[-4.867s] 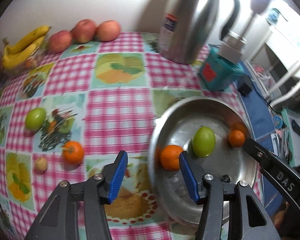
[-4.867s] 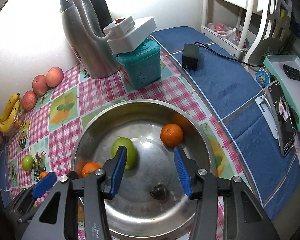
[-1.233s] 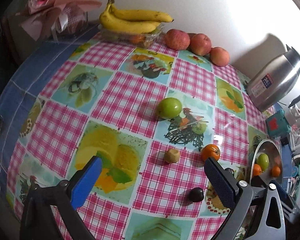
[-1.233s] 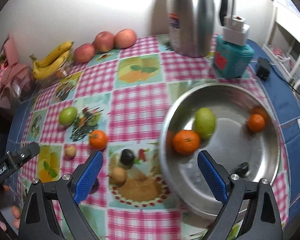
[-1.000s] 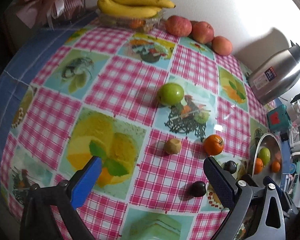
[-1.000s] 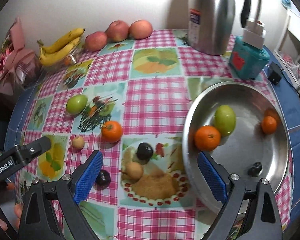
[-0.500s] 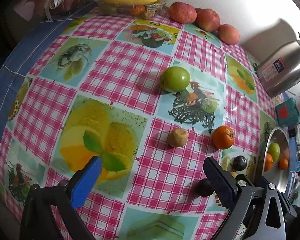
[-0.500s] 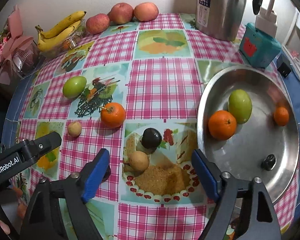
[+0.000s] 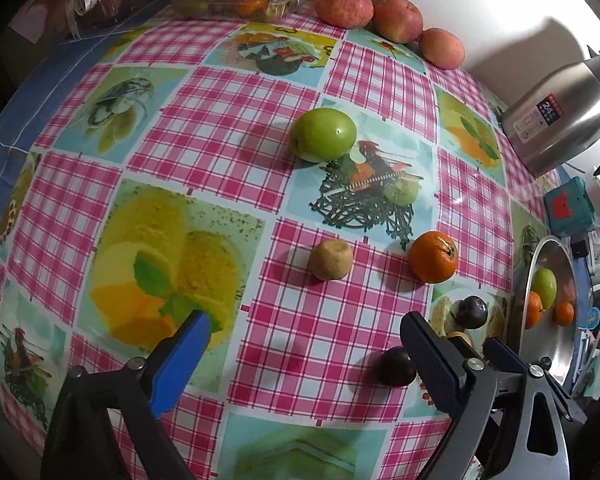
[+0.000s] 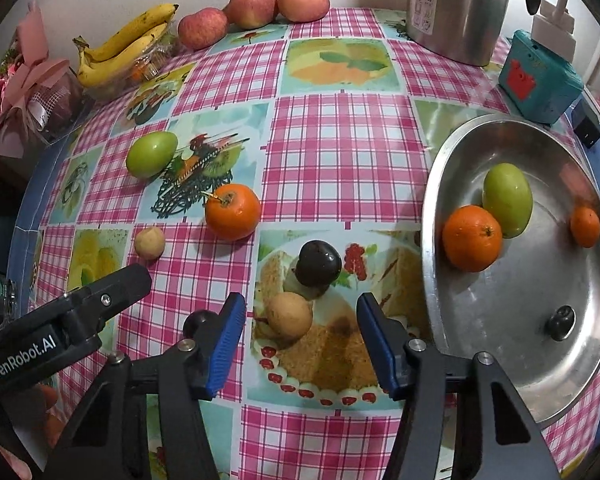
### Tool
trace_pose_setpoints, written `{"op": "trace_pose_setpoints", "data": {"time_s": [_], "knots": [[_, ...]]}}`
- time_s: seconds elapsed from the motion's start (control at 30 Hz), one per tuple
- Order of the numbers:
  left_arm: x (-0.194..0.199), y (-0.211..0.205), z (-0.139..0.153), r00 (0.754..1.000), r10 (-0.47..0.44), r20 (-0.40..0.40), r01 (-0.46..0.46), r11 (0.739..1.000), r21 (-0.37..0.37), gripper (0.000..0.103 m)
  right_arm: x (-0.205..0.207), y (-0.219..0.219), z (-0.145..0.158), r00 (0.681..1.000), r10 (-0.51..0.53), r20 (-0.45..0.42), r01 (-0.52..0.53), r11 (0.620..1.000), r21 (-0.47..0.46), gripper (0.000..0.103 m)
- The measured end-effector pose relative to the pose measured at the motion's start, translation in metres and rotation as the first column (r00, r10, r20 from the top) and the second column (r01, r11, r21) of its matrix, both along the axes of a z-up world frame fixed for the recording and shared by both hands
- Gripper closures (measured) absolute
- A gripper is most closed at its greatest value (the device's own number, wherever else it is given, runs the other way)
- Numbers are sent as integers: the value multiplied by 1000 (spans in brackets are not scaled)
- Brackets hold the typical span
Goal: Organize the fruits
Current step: 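Grasp the dark plum with the left tool while the right tool grasps the brown kiwi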
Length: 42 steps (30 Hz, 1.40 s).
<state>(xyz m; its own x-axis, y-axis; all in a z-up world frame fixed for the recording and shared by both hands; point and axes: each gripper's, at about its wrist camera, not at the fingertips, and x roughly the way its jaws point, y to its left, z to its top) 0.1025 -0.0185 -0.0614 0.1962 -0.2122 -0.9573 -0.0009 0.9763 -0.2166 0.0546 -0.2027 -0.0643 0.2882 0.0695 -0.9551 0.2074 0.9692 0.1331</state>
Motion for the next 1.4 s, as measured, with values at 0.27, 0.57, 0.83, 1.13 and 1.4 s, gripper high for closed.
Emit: {"op": "trace_pose_setpoints", "data": {"time_s": [0.27, 0.57, 0.83, 1.13, 1.4], "knots": [[-1, 1, 0, 1000, 3, -6, -3, 1000, -7, 6, 2, 5, -8, 1000, 12, -28, -12, 1000, -4, 58], [-2, 0, 1, 1000, -4, -26, 2, 999, -55, 11, 1, 4, -9, 1000, 13, -23, -13, 1000, 22, 77], [-5, -9, 0, 998, -27, -57, 20, 994, -108, 19, -3, 0, -5, 1000, 0, -18, 1, 999, 55, 77], [-12, -29, -5, 992, -82, -95, 66, 984, -168, 32, -17, -13, -3, 997, -45, -61, 49, 997, 60, 77], [-19, -43, -11, 988, -104, -115, 86, 985, -152, 52, -30, -22, 2, 995, -68, -71, 73, 995, 72, 77]]}}
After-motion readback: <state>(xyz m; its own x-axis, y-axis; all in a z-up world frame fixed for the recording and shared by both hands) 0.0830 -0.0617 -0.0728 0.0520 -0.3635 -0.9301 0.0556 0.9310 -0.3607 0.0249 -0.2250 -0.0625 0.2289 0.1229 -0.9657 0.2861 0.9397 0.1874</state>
